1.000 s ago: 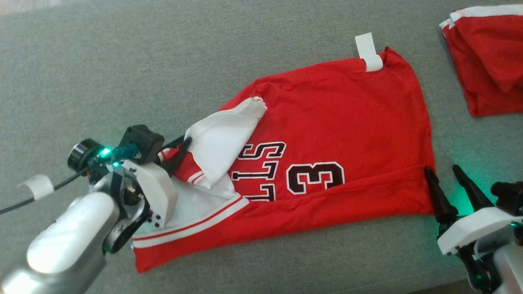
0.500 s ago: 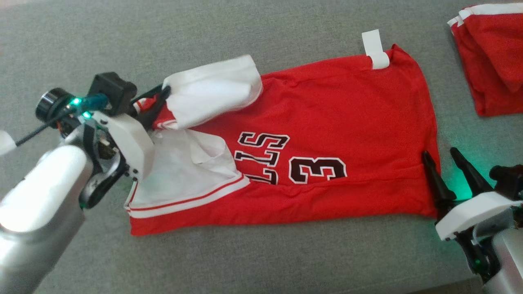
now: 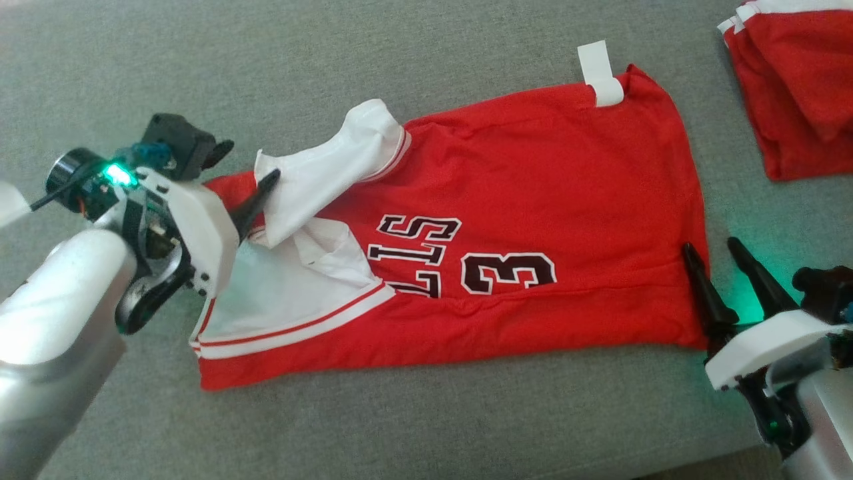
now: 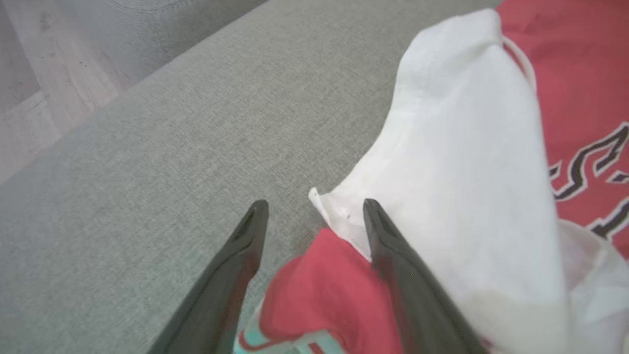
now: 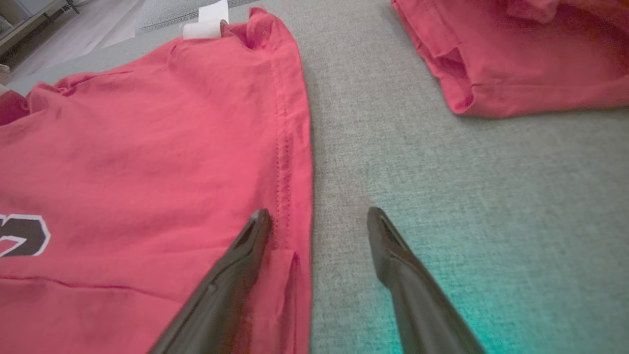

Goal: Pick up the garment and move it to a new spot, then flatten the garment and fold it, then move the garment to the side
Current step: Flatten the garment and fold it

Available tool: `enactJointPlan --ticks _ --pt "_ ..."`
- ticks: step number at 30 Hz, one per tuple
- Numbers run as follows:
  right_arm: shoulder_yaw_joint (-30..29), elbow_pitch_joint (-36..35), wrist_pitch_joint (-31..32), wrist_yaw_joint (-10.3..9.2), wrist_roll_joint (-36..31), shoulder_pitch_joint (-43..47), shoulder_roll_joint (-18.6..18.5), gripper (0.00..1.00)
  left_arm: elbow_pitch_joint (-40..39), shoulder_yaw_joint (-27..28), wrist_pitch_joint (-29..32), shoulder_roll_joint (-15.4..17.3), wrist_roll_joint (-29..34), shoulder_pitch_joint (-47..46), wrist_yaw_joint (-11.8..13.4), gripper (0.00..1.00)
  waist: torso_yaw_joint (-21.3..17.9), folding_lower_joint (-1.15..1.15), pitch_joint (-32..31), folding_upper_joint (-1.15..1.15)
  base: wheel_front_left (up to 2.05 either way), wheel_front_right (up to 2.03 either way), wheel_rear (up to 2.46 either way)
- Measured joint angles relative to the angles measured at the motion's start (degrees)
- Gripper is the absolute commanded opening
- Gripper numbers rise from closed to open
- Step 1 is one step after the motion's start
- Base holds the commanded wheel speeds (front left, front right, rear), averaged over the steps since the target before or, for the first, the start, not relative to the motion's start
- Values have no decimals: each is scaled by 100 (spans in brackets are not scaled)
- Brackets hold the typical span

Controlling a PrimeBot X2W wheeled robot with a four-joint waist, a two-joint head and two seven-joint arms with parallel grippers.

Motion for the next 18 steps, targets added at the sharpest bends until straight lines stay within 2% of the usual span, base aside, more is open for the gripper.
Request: enactJointPlan --ticks 5,6,7,8,11,14,18 --pt "18 18 -38 0 24 -9 1 100 -5 -127 211 78 -7 -40 -43 100 -4 0 41 0 0 0 0" --pt "23 19 -53 0 53 -15 1 100 -7 -142 237 85 -7 -68 -46 97 -3 0 54 0 0 0 0" --pt "30 19 -54 0 54 -23 1 100 -12 -144 233 88 -5 -90 -46 84 -2 0 67 0 0 0 0" --pt "36 19 -60 0 55 -31 0 100 -20 -146 223 89 -5 -108 -46 64 -4 0 81 0 0 0 0" --pt "60 29 -102 0 62 -79 -2 100 -26 -169 164 89 -7 -159 -47 50 -8 0 123 0 0 0 0" --pt "90 52 -103 0 100 -137 -2 100 -26 -188 181 89 -8 -210 -48 40 -19 0 135 0 0 0 0" --pt "124 74 -110 0 101 -160 -2 100 -24 -235 354 91 -118 -227 -91 36 -51 0 138 0 0 0 0"
